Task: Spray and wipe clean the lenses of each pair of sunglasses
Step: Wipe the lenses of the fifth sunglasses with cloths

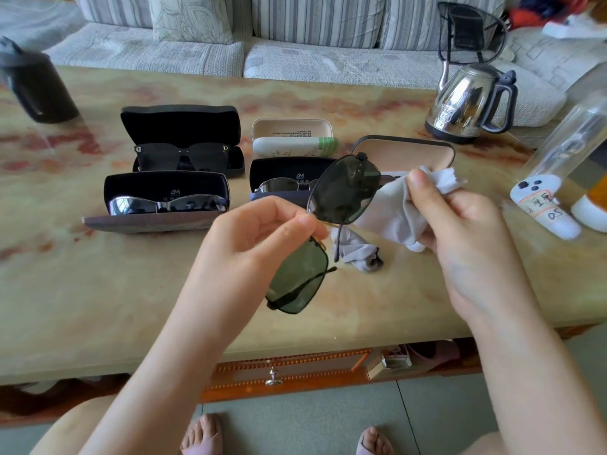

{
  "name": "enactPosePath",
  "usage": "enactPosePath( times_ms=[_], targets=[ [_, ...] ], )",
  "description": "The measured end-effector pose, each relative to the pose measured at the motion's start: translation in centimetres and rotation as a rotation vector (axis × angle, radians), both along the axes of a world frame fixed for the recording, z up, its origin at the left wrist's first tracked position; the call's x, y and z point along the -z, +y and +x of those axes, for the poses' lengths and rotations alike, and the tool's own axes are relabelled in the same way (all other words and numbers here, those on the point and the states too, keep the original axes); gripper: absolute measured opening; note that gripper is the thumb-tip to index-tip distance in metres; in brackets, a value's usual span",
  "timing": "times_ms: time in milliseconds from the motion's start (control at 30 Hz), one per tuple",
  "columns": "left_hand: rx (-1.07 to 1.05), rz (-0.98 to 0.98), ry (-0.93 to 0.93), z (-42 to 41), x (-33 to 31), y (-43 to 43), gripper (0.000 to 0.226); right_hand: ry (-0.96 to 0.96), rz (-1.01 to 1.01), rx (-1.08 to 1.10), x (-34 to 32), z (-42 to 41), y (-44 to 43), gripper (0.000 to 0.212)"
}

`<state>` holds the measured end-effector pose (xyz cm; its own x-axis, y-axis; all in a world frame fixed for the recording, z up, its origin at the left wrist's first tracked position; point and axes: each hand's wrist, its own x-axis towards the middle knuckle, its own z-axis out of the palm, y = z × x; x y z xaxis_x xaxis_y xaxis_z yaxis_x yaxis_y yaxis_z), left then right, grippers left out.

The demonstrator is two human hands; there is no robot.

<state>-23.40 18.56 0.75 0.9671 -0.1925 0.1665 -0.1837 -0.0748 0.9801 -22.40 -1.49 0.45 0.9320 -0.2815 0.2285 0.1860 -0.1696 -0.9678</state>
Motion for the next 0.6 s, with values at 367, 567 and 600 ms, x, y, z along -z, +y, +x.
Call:
enactPosePath(
  times_ms=[367, 567, 600],
  targets=[
    [-0.012, 0.359, -0.266, 1.0, -0.5, 1.6, 0.017, 0.038, 0.01, 0.026, -0.7, 0.0, -0.3, 0.042],
    [0.001, 0.573, -0.363, 1.6, 0.2, 1.4, 0.008, -0.015, -0.183, -0.072, -2.2, 0.0, 0.2, 0.036],
    [0.018, 0.597, -0.375, 1.6, 0.3, 1.4, 0.01, -0.029, -0.27, -0.101, -2.4, 0.0, 0.5, 0.038]
  ],
)
